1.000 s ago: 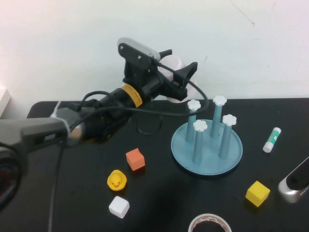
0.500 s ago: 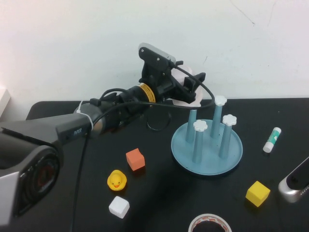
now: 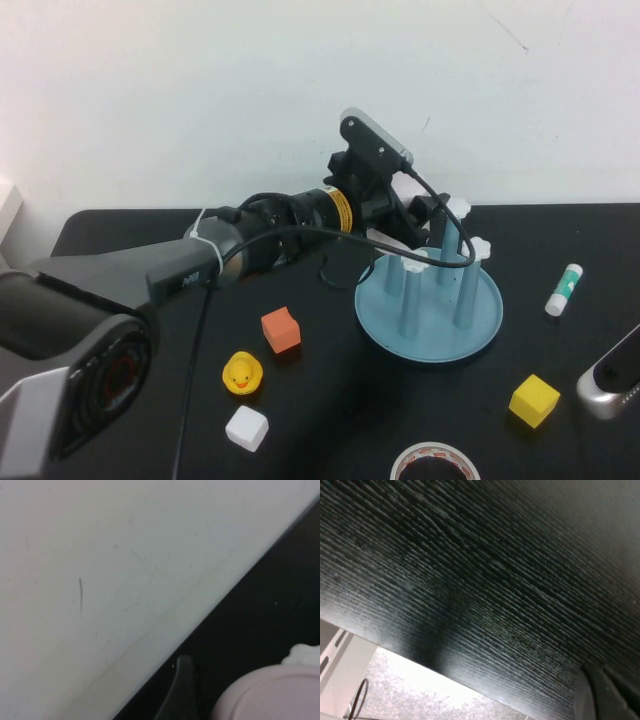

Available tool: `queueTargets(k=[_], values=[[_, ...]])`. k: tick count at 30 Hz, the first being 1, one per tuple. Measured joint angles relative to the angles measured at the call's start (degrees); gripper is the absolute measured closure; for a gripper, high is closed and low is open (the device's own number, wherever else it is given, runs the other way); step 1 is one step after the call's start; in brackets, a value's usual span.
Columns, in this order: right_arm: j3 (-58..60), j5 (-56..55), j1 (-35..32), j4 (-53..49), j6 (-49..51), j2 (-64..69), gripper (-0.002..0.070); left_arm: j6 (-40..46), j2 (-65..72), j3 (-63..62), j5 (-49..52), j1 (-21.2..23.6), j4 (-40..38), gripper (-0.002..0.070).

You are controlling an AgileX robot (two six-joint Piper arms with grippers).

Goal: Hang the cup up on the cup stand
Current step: Place the cup on the cup holder

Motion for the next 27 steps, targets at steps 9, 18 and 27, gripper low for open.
queueTargets(k=[9, 18, 27], values=[[0.00, 0.00, 0.00, 0.00, 0.00, -0.09, 0.0678, -3.94, -0.30, 0.43, 5.05, -0.14, 0.65, 0.0119], [0.00, 0.00, 0.00, 0.00, 0.00, -0.09, 0.0678, -9.45, -6.18, 0.43, 10.98, -0.26, 4.33, 0.0129], [0.00, -0.10, 0.00, 0.00, 0.00, -0.09, 0.0678, -15.92, -7.21, 0.43, 10.61, -0.48, 9.38, 0.0129]])
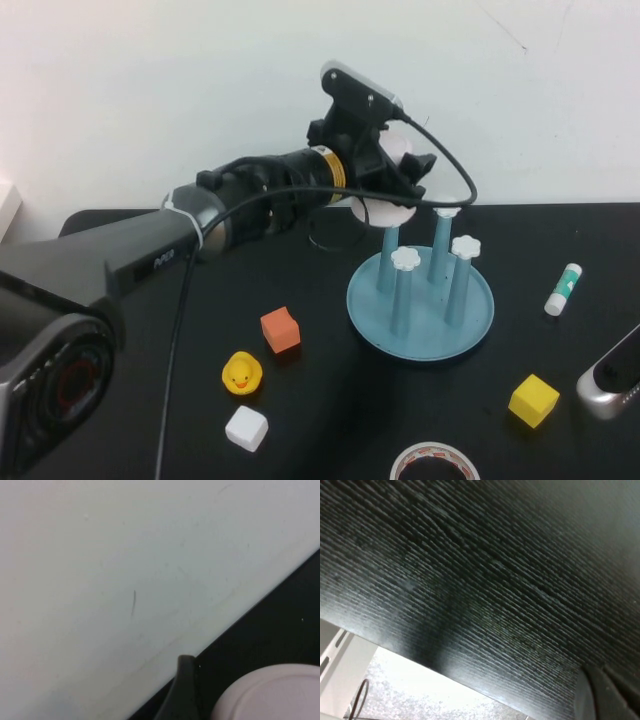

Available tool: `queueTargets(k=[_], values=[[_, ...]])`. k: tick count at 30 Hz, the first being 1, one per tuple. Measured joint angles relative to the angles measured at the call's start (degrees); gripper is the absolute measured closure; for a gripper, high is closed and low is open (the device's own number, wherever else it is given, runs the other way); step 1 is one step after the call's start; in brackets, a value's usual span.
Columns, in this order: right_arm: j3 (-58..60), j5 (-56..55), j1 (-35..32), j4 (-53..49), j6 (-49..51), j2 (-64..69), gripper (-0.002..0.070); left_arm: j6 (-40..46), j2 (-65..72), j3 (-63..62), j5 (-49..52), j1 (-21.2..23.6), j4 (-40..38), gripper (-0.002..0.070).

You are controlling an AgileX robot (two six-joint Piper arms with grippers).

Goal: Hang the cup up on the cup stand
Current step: Place the cup on the cup holder

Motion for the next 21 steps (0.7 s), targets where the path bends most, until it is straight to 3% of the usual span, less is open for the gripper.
queueTargets(k=[7, 12, 16, 19, 21], values=[[0.00, 0.00, 0.00, 0.00, 0.00, 0.00, 0.0678, -1.90, 2.97, 0.00, -0.78, -0.43, 0.09, 0.0122], [0.00, 0.00, 0.00, 0.00, 0.00, 0.00, 0.0678, -5.82, 3.49, 0.00, 1.69, -0.53, 0.09, 0.0043], [0.00, 0.00, 0.00, 0.00, 0.00, 0.00, 0.0678, -6.32, 3.49, 0.00, 2.03, -0.53, 0.09, 0.0024], [0.00, 0.00, 0.00, 0.00, 0.00, 0.00, 0.0678, -6.68, 3.49, 0.00, 2.03, -0.53, 0.75, 0.0041], [0.00, -0.40, 0.00, 0.00, 0.00, 0.00, 0.0678, -7.81, 2.83, 0.00, 2.03, -0.53, 2.28, 0.0101]])
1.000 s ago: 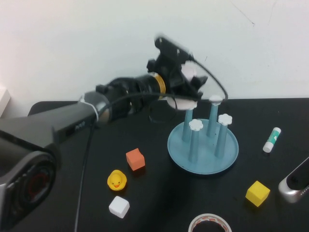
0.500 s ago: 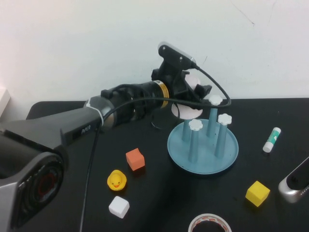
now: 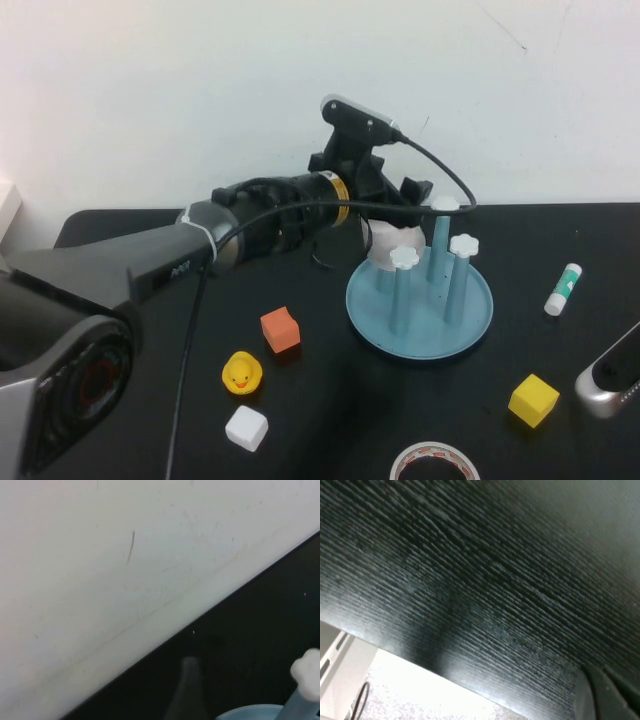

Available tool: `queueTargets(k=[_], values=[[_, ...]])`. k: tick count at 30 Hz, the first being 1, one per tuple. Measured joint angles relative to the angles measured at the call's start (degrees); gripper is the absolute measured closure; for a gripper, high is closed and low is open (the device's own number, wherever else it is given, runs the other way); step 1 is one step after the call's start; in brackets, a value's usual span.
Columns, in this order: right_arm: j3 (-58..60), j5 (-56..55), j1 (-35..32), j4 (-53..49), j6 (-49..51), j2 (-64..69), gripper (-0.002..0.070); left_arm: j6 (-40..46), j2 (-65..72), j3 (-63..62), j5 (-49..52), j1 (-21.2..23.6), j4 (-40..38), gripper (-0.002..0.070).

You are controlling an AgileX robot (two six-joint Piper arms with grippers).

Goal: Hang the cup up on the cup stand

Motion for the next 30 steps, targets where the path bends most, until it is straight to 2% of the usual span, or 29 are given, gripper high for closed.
queueTargets(k=[2, 6, 7, 9, 12, 19, 23, 30], values=[[0.00, -0.44, 0.00, 0.00, 0.00, 0.00, 0.0678, -2.46, -1.35, 0.12, 0.46, 0.00, 3.58, 0.0200], [0.00, -0.56, 0.00, 0.00, 0.00, 0.00, 0.0678, -9.76, -6.60, 0.12, 0.95, 0.00, 16.04, 0.0512], [0.00, -0.87, 0.00, 0.00, 0.00, 0.00, 0.0678, -12.45, -8.41, 0.12, 0.95, 0.00, 20.49, 0.0569], [0.00, -2.08, 0.00, 0.00, 0.00, 0.00, 0.0678, -17.75, -12.32, 0.12, -0.06, 0.00, 26.99, 0.0630], [0.00, -4.41, 0.00, -0.11, 0.00, 0.00, 0.0678, -21.21, -17.87, 0.40, -2.22, 0.21, 30.91, 0.0660], [0.02, -9.09, 0.00, -3.01, 0.66, -2.94, 0.0678, -22.26, -32.18, 5.24, -4.38, 3.30, 32.29, 0.0674], [-1.49, -9.19, 0.00, -7.00, 1.93, -8.30, 0.0678, -22.26, -42.49, 12.22, -6.02, 7.76, 32.43, 0.0675], [-2.40, -9.54, 0.00, -10.48, 2.05, -22.82, 0.0678, -21.39, -61.84, 29.85, -8.51, 18.91, 32.47, 0.0675]])
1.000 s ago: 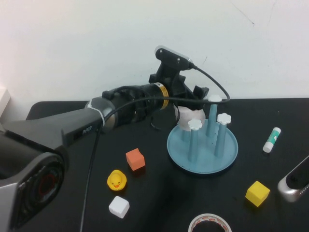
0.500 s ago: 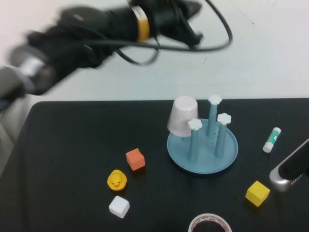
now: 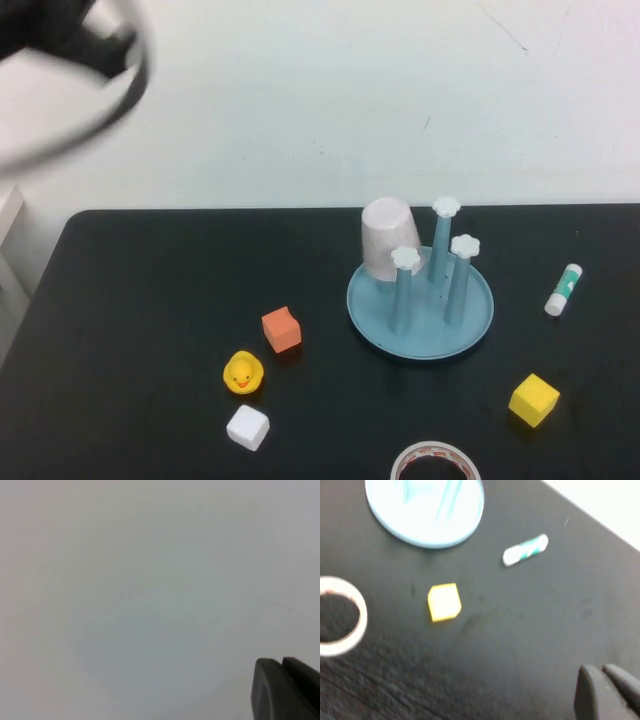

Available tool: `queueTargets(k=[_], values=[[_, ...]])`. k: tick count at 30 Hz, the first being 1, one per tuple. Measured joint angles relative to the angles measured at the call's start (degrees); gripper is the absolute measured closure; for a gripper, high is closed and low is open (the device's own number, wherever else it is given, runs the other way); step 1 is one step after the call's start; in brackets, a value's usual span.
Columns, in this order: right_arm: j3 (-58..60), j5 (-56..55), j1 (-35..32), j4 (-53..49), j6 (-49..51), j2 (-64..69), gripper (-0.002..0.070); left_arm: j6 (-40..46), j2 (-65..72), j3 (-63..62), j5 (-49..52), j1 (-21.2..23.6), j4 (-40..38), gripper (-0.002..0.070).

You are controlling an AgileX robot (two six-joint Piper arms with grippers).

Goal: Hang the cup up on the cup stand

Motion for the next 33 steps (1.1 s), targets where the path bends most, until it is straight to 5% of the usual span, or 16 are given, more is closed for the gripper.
queueTargets(k=[10, 19, 33], values=[[1.83, -1.69, 0.00, 4.12, 0.02, -20.53, 0.0678, 14.96, -18.51, 11.46, 16.12, 0.97, -6.24, 0.0675], [11.54, -5.48, 0.00, 11.14, -0.09, -28.51, 0.0678, 5.04, -24.36, 11.85, 16.61, 0.97, -6.82, 0.0675], [19.13, -13.99, 0.00, 16.54, -1.63, -28.68, 0.0678, 3.98, -35.15, 13.46, 21.40, 0.97, -3.16, 0.0675]])
